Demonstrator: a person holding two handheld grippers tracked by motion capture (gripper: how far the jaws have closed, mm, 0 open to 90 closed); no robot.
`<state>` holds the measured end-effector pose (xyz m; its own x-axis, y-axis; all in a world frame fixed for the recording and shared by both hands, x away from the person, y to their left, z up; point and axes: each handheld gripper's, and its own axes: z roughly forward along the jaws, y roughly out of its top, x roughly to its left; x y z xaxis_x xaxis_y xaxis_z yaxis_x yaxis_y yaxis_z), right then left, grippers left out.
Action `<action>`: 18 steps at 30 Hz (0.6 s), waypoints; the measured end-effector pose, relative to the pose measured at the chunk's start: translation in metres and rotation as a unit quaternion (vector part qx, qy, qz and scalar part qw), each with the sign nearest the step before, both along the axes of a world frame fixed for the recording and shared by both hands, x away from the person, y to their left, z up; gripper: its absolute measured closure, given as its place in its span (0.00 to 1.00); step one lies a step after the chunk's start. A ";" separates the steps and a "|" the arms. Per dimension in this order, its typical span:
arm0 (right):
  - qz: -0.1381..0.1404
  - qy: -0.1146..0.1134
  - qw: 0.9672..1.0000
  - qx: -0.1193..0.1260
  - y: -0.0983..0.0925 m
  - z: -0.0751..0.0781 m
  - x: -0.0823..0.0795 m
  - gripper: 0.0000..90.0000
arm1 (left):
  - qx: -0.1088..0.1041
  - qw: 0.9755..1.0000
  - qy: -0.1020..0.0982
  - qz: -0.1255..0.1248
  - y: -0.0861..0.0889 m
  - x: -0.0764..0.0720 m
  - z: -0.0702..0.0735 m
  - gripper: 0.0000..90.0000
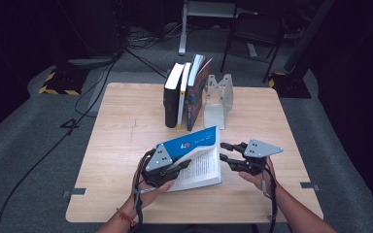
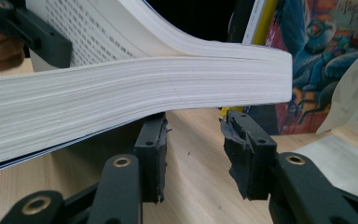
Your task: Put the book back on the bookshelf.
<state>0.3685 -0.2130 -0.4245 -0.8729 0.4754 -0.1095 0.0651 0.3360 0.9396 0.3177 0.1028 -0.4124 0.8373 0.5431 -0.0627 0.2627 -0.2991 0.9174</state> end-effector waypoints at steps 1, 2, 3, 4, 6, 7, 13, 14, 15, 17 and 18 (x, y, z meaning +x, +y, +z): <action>-0.001 -0.001 1.000 0.002 0.000 0.002 0.000 0.66 | -0.008 1.000 0.000 -0.005 -0.001 0.001 0.000 0.87; -0.005 -0.006 1.000 0.004 -0.001 0.005 -0.001 0.66 | -0.011 1.000 -0.001 -0.008 -0.002 0.001 0.001 0.88; -0.006 -0.009 1.000 0.008 -0.003 0.006 -0.002 0.66 | -0.018 1.000 0.002 -0.011 -0.005 0.002 0.001 0.88; -0.007 -0.009 1.000 0.008 -0.006 0.009 -0.001 0.66 | -0.020 1.000 0.003 -0.015 -0.007 0.003 0.002 0.88; -0.014 -0.020 1.000 0.008 -0.010 0.012 -0.001 0.66 | -0.024 0.999 -0.002 -0.027 -0.013 0.006 0.003 0.88; -0.017 -0.023 1.000 0.009 -0.013 0.015 -0.002 0.66 | -0.028 0.999 -0.002 -0.031 -0.016 0.007 0.005 0.88; -0.043 -0.048 0.997 0.035 -0.029 0.030 0.000 0.69 | -0.039 0.997 -0.019 -0.060 -0.037 0.018 0.015 0.89; -0.045 -0.050 0.997 0.041 -0.031 0.032 0.000 0.72 | -0.044 0.997 -0.016 -0.065 -0.041 0.020 0.016 0.88; -0.049 -0.051 0.996 0.046 -0.033 0.034 0.001 0.73 | -0.047 0.996 -0.015 -0.068 -0.044 0.022 0.016 0.88; -0.055 -0.051 0.996 0.047 -0.037 0.036 0.001 0.77 | -0.048 0.996 -0.018 -0.070 -0.048 0.023 0.016 0.88; -0.048 -0.051 0.996 0.046 -0.038 0.037 0.002 0.81 | -0.048 0.996 -0.018 -0.070 -0.048 0.023 0.016 0.88</action>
<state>0.3705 -0.2512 -0.3874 -0.8094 0.5686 -0.1466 -0.0042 0.2440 0.9698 0.3402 0.0548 -0.3960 0.9067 0.4145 -0.0777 0.1916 -0.2409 0.9514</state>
